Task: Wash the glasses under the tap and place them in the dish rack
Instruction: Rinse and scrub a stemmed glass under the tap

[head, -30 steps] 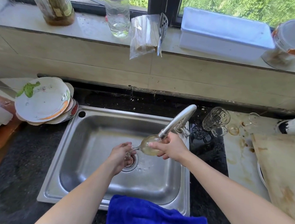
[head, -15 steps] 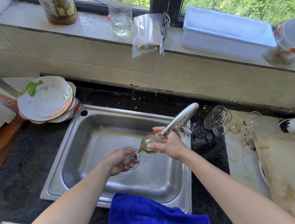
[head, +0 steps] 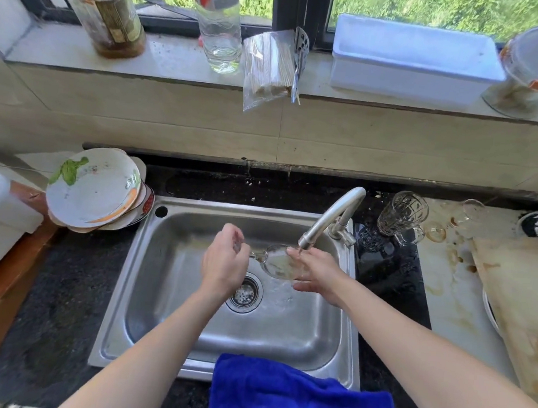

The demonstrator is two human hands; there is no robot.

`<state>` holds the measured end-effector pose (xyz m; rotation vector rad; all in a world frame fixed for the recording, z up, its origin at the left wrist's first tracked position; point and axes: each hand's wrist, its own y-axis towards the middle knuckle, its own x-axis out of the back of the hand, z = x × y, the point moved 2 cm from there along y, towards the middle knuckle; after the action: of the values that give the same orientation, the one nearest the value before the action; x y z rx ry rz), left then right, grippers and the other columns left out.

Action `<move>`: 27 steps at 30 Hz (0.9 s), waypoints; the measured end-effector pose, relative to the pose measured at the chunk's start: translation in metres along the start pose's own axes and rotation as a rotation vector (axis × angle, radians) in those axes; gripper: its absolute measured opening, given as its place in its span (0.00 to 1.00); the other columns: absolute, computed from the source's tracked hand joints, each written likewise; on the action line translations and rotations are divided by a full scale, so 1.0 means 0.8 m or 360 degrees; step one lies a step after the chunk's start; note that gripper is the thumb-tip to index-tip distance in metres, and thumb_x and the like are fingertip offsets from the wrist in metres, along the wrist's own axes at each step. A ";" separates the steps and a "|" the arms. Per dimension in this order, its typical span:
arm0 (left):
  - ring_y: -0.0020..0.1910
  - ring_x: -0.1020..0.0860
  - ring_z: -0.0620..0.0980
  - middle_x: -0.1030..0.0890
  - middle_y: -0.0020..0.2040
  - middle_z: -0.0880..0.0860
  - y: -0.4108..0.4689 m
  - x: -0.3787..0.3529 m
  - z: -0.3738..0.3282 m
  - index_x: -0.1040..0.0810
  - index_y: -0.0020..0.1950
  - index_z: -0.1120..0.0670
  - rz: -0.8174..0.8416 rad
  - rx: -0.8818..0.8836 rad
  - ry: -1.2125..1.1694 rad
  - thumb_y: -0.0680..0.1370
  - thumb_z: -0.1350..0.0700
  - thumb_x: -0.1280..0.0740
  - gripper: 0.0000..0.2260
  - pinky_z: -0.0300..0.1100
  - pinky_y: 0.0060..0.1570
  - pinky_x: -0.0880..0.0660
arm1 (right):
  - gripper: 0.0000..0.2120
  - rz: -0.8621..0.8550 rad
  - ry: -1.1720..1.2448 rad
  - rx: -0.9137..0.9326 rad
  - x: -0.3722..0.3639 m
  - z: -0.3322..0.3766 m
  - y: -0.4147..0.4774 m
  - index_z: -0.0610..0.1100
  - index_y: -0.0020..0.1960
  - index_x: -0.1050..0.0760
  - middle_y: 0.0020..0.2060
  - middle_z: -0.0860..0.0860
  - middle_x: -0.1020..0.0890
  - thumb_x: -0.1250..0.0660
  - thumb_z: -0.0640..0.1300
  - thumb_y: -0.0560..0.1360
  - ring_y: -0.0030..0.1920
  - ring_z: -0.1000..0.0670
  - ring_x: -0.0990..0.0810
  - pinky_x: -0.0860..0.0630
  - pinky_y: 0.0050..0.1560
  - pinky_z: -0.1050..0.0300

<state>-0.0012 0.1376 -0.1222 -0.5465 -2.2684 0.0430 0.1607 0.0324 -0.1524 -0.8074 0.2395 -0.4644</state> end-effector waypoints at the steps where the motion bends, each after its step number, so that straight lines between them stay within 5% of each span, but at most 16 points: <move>1: 0.41 0.27 0.56 0.25 0.44 0.51 -0.004 0.006 -0.009 0.30 0.48 0.52 -0.0060 -0.0146 0.0124 0.76 0.57 0.38 0.02 0.47 0.43 0.32 | 0.11 -0.0033 0.0037 0.0027 -0.001 -0.002 0.001 0.47 0.52 0.22 0.51 0.49 0.20 0.28 0.51 0.73 0.53 0.45 0.21 0.20 0.41 0.52; 5: 0.40 0.27 0.56 0.27 0.46 0.54 -0.010 0.013 -0.022 0.28 0.50 0.56 -0.0224 -0.0539 0.0170 0.78 0.56 0.39 0.04 0.48 0.40 0.32 | 0.03 -0.0114 0.0193 0.0147 -0.006 0.004 0.003 0.44 0.42 0.21 0.41 0.47 0.21 0.29 0.42 0.74 0.44 0.49 0.24 0.27 0.32 0.60; 7: 0.42 0.28 0.53 0.27 0.47 0.54 -0.004 0.005 -0.006 0.28 0.52 0.57 -0.0218 -0.0505 -0.0038 0.79 0.59 0.40 0.04 0.46 0.43 0.31 | 0.05 -0.0103 0.0322 0.0175 -0.005 0.011 0.002 0.44 0.43 0.21 0.40 0.49 0.19 0.32 0.37 0.75 0.41 0.51 0.23 0.27 0.32 0.61; 9: 0.45 0.26 0.53 0.24 0.50 0.56 0.009 -0.012 0.015 0.28 0.57 0.57 -0.0098 -0.0166 -0.0303 0.80 0.60 0.40 0.07 0.47 0.48 0.27 | 0.02 -0.0096 0.0374 0.0198 -0.002 0.017 -0.002 0.42 0.46 0.21 0.40 0.48 0.18 0.32 0.37 0.76 0.37 0.53 0.20 0.28 0.31 0.62; 13: 0.36 0.25 0.53 0.26 0.46 0.58 0.033 -0.071 0.049 0.31 0.66 0.62 0.0465 0.1038 -0.1020 0.79 0.63 0.39 0.15 0.45 0.36 0.20 | 0.04 -0.0176 -0.0207 0.0492 0.000 0.020 -0.014 0.41 0.44 0.23 0.37 0.44 0.19 0.29 0.40 0.74 0.35 0.52 0.19 0.26 0.34 0.58; 16: 0.43 0.23 0.57 0.30 0.58 0.62 0.047 -0.105 0.049 0.29 0.65 0.62 0.0692 0.1374 -0.1278 0.79 0.60 0.36 0.15 0.50 0.28 0.19 | 0.07 -0.0203 -0.0831 0.0818 -0.001 0.020 -0.025 0.47 0.39 0.24 0.35 0.52 0.21 0.29 0.46 0.74 0.37 0.54 0.22 0.26 0.40 0.58; 19: 0.40 0.24 0.55 0.28 0.55 0.61 0.058 -0.126 0.036 0.24 0.52 0.62 0.0716 0.1417 -0.1340 0.78 0.58 0.33 0.08 0.45 0.22 0.22 | 0.07 -0.0139 -0.1201 0.1036 0.006 0.019 -0.035 0.47 0.40 0.23 0.33 0.57 0.23 0.30 0.48 0.75 0.35 0.59 0.26 0.32 0.39 0.60; 21: 0.38 0.23 0.54 0.25 0.50 0.61 0.066 -0.131 0.025 0.25 0.43 0.60 0.0626 0.1371 -0.1395 0.79 0.58 0.35 0.07 0.46 0.25 0.21 | 0.06 -0.0105 -0.1514 0.1208 0.019 0.013 -0.043 0.47 0.47 0.20 0.42 0.56 0.19 0.33 0.49 0.76 0.43 0.57 0.23 0.27 0.46 0.58; 24: 0.31 0.23 0.51 0.24 0.39 0.57 0.076 -0.130 0.004 0.25 0.40 0.59 0.0521 0.1138 -0.1401 0.80 0.58 0.37 0.10 0.46 0.31 0.21 | 0.13 -0.0074 -0.1950 0.1292 0.025 0.005 -0.045 0.46 0.60 0.24 0.55 0.53 0.20 0.39 0.49 0.78 0.59 0.51 0.25 0.24 0.53 0.49; 27: 0.32 0.22 0.51 0.22 0.40 0.57 0.078 -0.122 -0.009 0.23 0.41 0.58 0.0496 0.0957 -0.1305 0.81 0.57 0.37 0.10 0.43 0.31 0.20 | 0.20 -0.0105 -0.2069 0.1183 0.013 0.011 -0.039 0.49 0.71 0.33 0.58 0.51 0.24 0.42 0.49 0.79 0.61 0.50 0.29 0.24 0.51 0.49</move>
<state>0.0854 0.1543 -0.1978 -0.6070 -2.7040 1.2604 0.1633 0.0143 -0.1236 -0.2540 -1.1125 0.0012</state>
